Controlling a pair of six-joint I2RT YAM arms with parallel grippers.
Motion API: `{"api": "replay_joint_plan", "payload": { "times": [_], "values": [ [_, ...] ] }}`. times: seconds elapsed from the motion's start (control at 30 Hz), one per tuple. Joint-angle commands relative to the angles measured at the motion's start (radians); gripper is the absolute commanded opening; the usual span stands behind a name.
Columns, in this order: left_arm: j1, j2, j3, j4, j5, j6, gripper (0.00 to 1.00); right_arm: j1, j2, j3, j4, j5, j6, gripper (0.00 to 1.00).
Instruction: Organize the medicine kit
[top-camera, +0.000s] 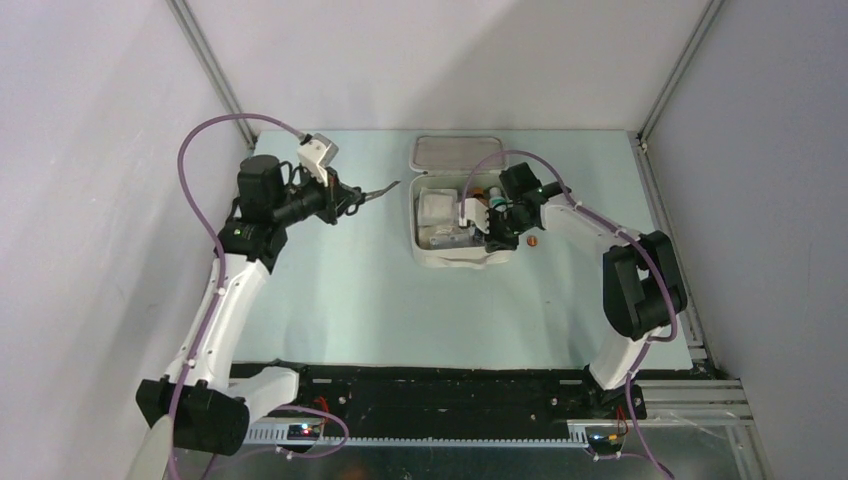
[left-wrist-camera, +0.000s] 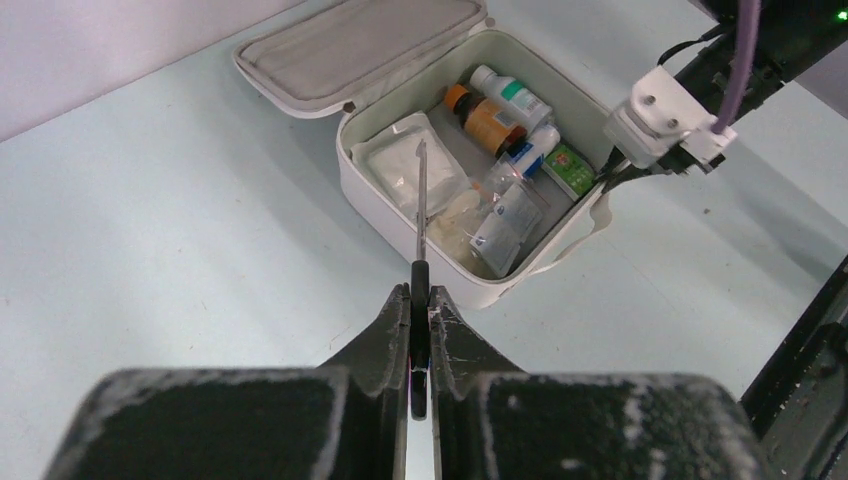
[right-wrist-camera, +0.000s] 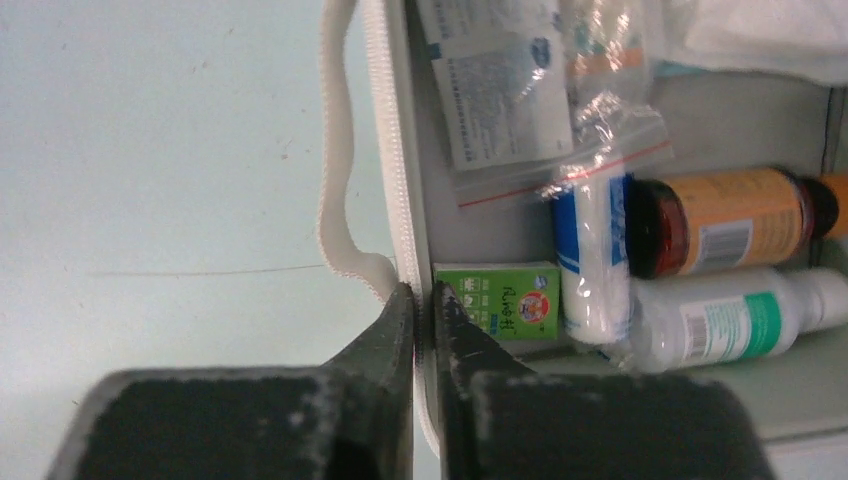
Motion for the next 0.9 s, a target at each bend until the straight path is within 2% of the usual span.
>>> {"api": "replay_joint_plan", "payload": {
  "times": [0.0,0.17,0.27,0.3,0.33,0.37,0.4,0.43,0.47,0.57,0.7,0.8,0.87],
  "values": [
    [0.009,-0.057,-0.006,0.034,-0.030,-0.041,0.00,0.033,0.001,0.045,0.034,0.082,0.294,0.00],
    [0.008,-0.083,-0.052,0.049,-0.015,-0.017,0.00,0.118,0.006,0.096,0.035,0.088,0.650,0.00],
    [0.009,-0.095,-0.076,0.058,-0.011,0.006,0.00,0.195,-0.002,0.089,0.026,0.046,0.726,0.00],
    [0.009,-0.099,-0.084,0.060,-0.010,0.013,0.00,0.213,-0.005,0.088,0.027,0.024,0.760,0.03],
    [0.009,-0.100,-0.087,0.063,-0.009,0.014,0.00,0.244,-0.008,0.091,0.031,0.006,0.794,0.08],
    [0.010,-0.103,-0.092,0.063,-0.008,0.017,0.00,0.256,-0.010,0.099,0.041,-0.051,0.807,0.21],
    [0.010,-0.104,-0.094,0.066,-0.006,0.017,0.00,0.276,-0.010,0.101,0.052,-0.075,0.840,0.27],
    [0.009,-0.104,-0.098,0.066,-0.004,0.019,0.00,0.285,-0.006,0.105,0.084,-0.099,0.854,0.38],
    [0.009,-0.102,-0.100,0.069,-0.001,0.019,0.00,0.285,0.006,0.108,0.094,-0.108,0.858,0.42],
    [0.010,-0.084,-0.096,0.072,0.005,0.015,0.00,0.258,0.037,0.170,0.060,-0.148,0.814,0.53],
    [0.011,-0.050,-0.061,0.072,0.005,0.004,0.00,0.157,0.007,0.235,0.051,-0.174,0.853,0.60],
    [0.011,-0.027,-0.026,0.072,-0.008,0.011,0.00,0.021,-0.050,0.240,0.136,-0.174,1.019,0.66],
    [0.012,-0.005,0.000,0.071,-0.019,0.015,0.00,-0.083,-0.054,0.241,0.186,-0.154,1.145,0.73]
  ]
}}
